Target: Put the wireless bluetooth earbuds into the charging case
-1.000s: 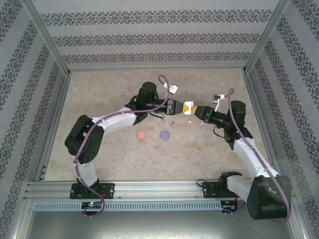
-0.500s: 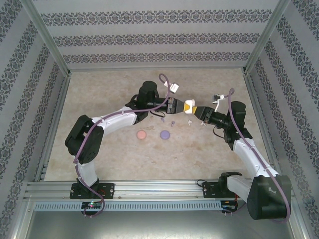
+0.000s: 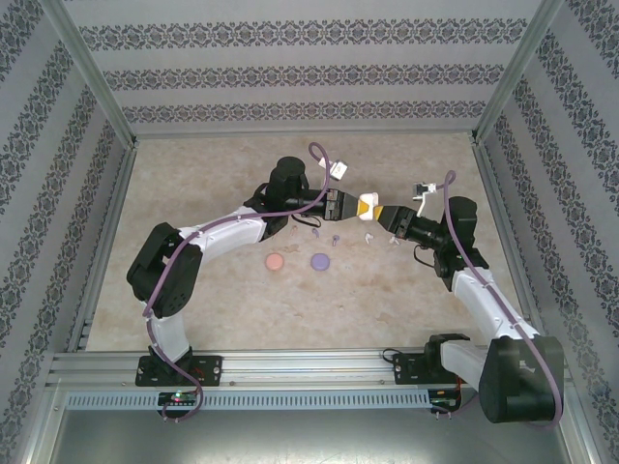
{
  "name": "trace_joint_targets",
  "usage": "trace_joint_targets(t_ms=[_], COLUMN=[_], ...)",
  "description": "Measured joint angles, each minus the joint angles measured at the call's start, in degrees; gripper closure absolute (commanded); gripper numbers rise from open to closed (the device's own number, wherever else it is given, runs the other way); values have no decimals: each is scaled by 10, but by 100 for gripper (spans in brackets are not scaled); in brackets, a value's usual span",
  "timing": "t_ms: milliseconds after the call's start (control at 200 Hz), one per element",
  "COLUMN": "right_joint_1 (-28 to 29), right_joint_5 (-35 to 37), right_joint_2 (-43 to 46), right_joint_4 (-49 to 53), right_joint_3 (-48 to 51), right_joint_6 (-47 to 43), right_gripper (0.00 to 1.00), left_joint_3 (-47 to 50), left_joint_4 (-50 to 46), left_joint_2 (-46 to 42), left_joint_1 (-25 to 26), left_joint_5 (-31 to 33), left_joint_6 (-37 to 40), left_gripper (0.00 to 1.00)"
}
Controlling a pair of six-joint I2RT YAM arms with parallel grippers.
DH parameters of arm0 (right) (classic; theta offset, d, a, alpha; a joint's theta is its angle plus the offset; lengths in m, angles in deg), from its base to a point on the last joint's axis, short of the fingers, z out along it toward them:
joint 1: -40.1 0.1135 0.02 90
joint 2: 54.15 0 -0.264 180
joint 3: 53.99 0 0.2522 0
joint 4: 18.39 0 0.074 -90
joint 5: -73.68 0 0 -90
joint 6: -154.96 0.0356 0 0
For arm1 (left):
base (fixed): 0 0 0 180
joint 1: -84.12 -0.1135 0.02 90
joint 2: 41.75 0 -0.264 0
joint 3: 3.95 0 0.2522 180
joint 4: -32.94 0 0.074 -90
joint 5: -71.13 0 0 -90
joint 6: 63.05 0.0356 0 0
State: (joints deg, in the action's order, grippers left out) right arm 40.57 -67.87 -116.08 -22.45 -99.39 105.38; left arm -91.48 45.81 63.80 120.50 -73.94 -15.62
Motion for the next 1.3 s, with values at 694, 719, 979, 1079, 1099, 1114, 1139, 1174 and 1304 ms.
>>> trace_joint_targets(t_ms=[694,719,979,1079,1099,1114,1139,1174,1304], right_joint_1=[-1,-1,6,25,30,34,41,52,90], right_joint_5=[-12,-10,28,46,48,50,52,56,66], right_joint_2=[-9,-9,-52,-87,-96,-101,-111,-127,-189], right_joint_4=[5,8,96,135,140,144,152,165,220], right_joint_3=[-13,-17,-74,-113,-121,-127,-137,-155,-226], right_joint_6=[14,13,-32,-63,-70,-75,-84,-98,-163], right_gripper=[100,100,100,100,100,100,100,100,100], left_joint_3=[0,0,-23,-70,-79,-87,-100,-119,-189], left_joint_4=[18,13,-131,-236,-255,-269,-295,-331,-468], left_joint_2=[5,5,-9,-17,-18,-19,-20,-21,-20], left_joint_1=[4,4,-31,-69,-76,-81,-90,-102,-121], left_joint_5=[35,42,82,86,86,86,86,86,82], left_joint_6=[-2,-1,92,159,174,183,203,230,325], left_gripper=[42,38,21,19,19,19,19,18,17])
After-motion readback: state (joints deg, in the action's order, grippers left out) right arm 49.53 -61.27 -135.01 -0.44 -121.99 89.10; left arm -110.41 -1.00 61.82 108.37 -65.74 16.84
